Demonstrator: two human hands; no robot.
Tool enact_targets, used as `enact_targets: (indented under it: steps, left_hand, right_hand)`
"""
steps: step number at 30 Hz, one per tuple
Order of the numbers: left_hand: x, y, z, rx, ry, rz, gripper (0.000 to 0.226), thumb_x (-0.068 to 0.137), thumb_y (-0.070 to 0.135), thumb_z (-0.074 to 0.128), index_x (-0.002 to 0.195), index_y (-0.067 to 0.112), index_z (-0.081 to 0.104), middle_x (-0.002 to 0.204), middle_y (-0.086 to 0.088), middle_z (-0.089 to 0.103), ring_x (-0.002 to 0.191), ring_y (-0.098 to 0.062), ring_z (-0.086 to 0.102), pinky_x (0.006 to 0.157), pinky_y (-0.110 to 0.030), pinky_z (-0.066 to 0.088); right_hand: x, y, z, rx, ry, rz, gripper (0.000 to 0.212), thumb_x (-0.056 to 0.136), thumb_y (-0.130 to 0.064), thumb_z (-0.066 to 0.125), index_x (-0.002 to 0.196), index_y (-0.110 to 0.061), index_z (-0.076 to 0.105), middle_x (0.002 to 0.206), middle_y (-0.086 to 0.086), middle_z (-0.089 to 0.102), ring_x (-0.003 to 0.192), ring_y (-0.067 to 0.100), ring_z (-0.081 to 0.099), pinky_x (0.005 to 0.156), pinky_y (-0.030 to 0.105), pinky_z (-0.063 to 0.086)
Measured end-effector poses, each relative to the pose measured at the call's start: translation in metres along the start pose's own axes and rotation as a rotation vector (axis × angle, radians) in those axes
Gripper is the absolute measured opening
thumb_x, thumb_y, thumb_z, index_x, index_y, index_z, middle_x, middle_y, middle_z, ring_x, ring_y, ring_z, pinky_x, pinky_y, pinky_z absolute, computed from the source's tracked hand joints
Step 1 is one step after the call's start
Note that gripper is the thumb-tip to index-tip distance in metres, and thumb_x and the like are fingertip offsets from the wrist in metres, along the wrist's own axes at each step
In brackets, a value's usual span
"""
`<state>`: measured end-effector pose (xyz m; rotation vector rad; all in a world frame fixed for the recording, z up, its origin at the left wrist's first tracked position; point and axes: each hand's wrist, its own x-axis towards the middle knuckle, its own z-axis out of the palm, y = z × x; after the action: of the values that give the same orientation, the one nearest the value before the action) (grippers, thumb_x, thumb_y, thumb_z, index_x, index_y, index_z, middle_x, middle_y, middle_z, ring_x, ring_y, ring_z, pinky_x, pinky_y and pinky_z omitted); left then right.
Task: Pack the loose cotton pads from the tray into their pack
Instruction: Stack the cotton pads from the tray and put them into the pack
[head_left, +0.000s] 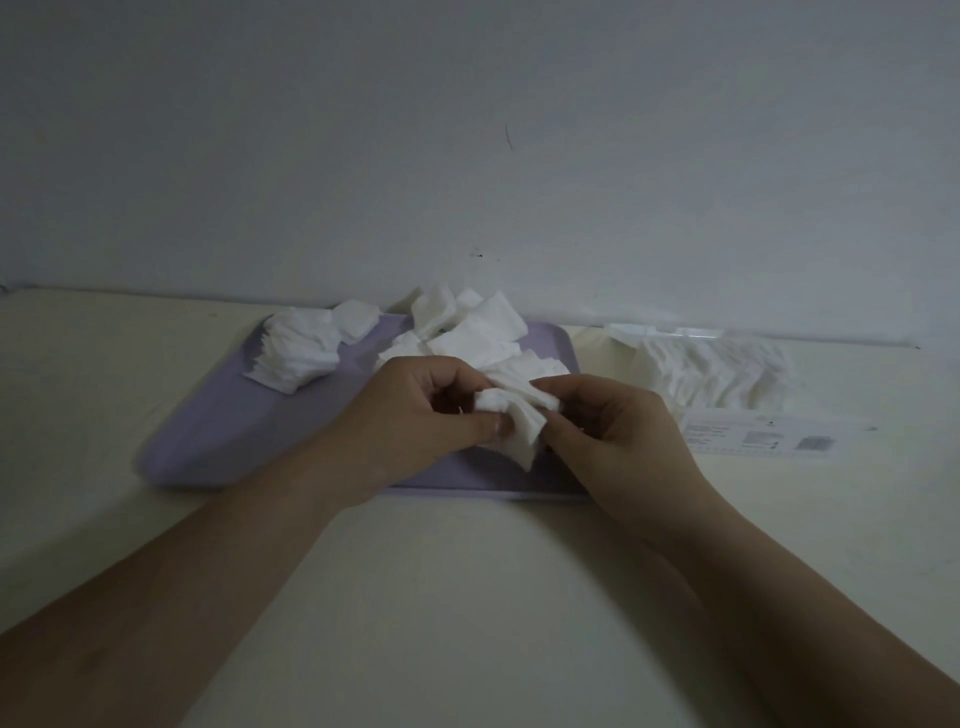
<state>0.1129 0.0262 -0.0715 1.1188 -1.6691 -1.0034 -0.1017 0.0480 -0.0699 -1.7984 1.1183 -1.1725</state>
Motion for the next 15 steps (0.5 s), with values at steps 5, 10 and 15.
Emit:
enact_targets:
  steps: [5, 10, 15]
  left_hand:
    - [-0.001, -0.002, 0.002, -0.036, 0.040, -0.003, 0.026, 0.072, 0.017, 0.091, 0.089, 0.012, 0.072, 0.090, -0.012, 0.077, 0.083, -0.019, 0.069, 0.087, -0.044, 0.059]
    - [0.000, -0.001, 0.003, 0.024, 0.080, -0.018, 0.046, 0.071, 0.020, 0.090, 0.110, 0.030, 0.068, 0.068, 0.002, 0.060, 0.065, -0.012, 0.054, 0.068, -0.038, 0.050]
    - [0.000, -0.001, 0.000, 0.151, -0.048, 0.008, 0.027, 0.073, 0.020, 0.092, 0.092, 0.022, 0.073, 0.067, -0.004, 0.056, 0.062, -0.014, 0.044, 0.061, -0.031, 0.036]
  right_hand:
    - [0.000, 0.000, -0.002, 0.010, -0.037, -0.019, 0.025, 0.098, -0.007, 0.063, 0.109, -0.024, 0.077, 0.100, -0.005, 0.079, 0.094, 0.020, 0.075, 0.088, 0.040, 0.060]
    - [0.000, 0.002, 0.001, -0.185, -0.032, -0.009, 0.041, 0.078, -0.042, 0.084, 0.115, -0.032, 0.068, 0.102, -0.015, 0.074, 0.091, 0.007, 0.072, 0.082, 0.029, 0.059]
    - [0.002, 0.012, 0.001, -0.408, 0.036, -0.122, 0.033, 0.086, -0.023, 0.077, 0.116, -0.034, 0.068, 0.103, -0.020, 0.070, 0.095, 0.004, 0.064, 0.086, 0.019, 0.050]
